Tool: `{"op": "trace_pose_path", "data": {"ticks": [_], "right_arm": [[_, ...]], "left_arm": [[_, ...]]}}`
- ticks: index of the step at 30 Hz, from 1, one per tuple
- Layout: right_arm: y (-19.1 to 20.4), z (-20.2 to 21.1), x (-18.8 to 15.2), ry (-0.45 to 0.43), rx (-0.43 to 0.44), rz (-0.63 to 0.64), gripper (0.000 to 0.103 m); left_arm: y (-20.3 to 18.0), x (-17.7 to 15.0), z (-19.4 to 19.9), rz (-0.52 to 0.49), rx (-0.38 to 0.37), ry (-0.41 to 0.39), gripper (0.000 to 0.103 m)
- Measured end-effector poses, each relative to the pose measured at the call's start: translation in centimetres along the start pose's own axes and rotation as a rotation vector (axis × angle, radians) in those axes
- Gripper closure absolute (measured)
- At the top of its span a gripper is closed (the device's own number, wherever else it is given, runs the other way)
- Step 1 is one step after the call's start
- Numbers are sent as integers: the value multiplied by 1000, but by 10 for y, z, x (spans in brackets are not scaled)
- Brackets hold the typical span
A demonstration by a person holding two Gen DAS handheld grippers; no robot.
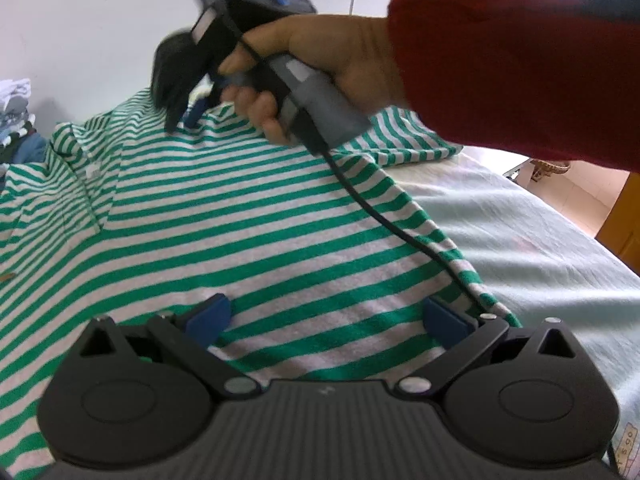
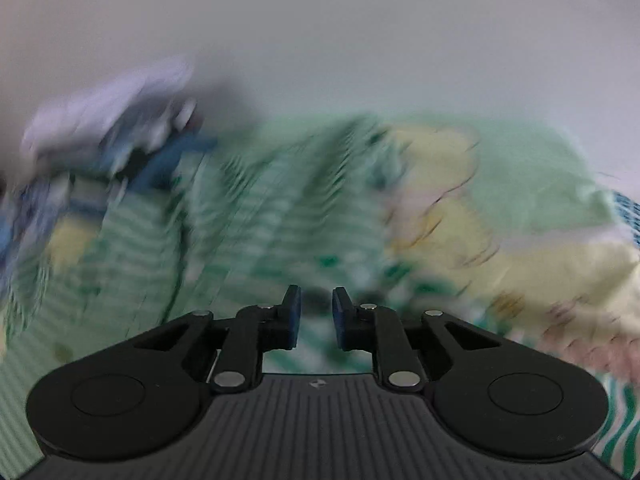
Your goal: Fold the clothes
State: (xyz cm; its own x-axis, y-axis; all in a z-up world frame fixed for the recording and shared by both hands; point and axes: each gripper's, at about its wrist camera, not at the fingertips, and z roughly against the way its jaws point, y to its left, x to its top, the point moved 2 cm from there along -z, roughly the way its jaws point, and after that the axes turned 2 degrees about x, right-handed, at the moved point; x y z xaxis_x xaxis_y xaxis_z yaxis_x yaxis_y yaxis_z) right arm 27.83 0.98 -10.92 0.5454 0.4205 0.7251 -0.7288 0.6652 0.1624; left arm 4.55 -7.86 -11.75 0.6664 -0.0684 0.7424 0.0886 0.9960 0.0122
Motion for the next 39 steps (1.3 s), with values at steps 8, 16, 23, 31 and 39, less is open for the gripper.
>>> {"op": "trace_pose_path", "data": {"ticks": [8,16,23,31,39], "right_arm": [[2,52,-27,0,-75,-70,87],[40,108,-107,68,-19,-272,86],[62,184,-170,-11,-114,-423,79],[117,253,-239,81,-295,-204,72],[179,286,-256,44,-281,-37,56]], "left_arm": [[59,-30,75,56,112,-50,2],[149,-105,138,236,151,74,8],[152,-137,174,131,59,79,3],[147,-154,194,99,-6,117,3],[162,-163,211,197,105,162,3]]}}
